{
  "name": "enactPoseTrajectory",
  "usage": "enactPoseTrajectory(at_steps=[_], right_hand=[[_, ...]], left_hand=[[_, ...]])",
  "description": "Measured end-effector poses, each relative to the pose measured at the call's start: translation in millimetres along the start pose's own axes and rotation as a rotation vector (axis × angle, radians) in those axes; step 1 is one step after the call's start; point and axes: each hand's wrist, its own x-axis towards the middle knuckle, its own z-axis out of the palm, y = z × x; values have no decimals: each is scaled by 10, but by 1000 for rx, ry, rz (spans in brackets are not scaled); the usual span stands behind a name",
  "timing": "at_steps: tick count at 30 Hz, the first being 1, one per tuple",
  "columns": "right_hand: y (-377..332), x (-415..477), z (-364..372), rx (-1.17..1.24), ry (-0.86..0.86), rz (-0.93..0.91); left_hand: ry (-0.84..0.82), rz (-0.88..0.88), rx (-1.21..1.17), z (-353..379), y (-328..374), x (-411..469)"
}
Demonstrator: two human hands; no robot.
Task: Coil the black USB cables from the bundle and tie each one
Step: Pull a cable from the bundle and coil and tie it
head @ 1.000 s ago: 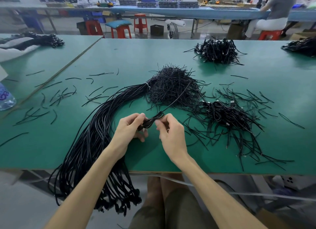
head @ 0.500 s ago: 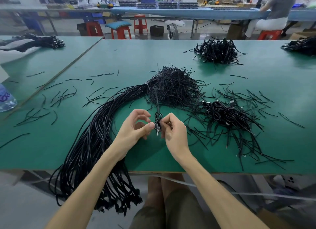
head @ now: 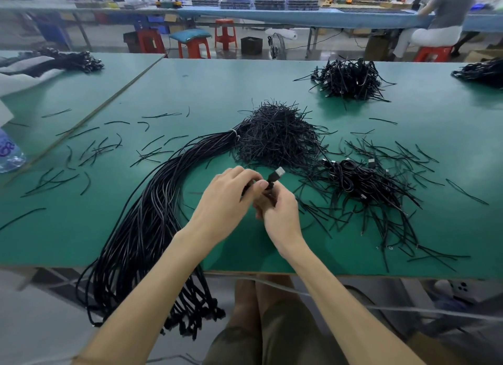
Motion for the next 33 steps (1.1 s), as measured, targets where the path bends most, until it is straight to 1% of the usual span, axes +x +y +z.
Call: enactPoseTrajectory(at_steps=[3, 8, 10, 11, 13, 14, 15, 18, 20, 23, 27, 29, 33], right_hand=[[8, 5, 7, 4, -13, -19], [21, 13, 5, -17, 13, -16], [22, 11, 1, -40, 24, -17], [23, 12, -2, -41, 28, -17], [22, 7, -1, -26, 16, -13], [20, 6, 3, -10, 6, -7], [19, 7, 8, 0, 3, -4], [40, 23, 4, -6, 40, -13], [58, 31, -4, 38, 60, 12], [80, 39, -3, 68, 87, 48], [106, 51, 1, 33, 84, 45], [111, 50, -13, 29, 81, 39], [96, 40, -22, 51, 69, 15]], left_hand=[[14, -138, 36, -18, 95, 53], [-25, -275, 21, -94, 161, 143], [-44, -396, -100, -111, 140, 171], [-60, -468, -215, -122, 118, 180], [-103, -584, -522, -177, 75, 179], [-127, -594, -631, -206, 55, 171], [-156, -565, -669, -227, 32, 160], [-258, -443, -622, -250, -26, 123], [-295, -390, -552, -264, -71, 117], [-322, -316, -296, -279, -107, 99], [-266, -278, 62, -277, -52, 62], [-260, -292, 90, -256, 8, 64], [-293, -400, -35, -182, 114, 95]])
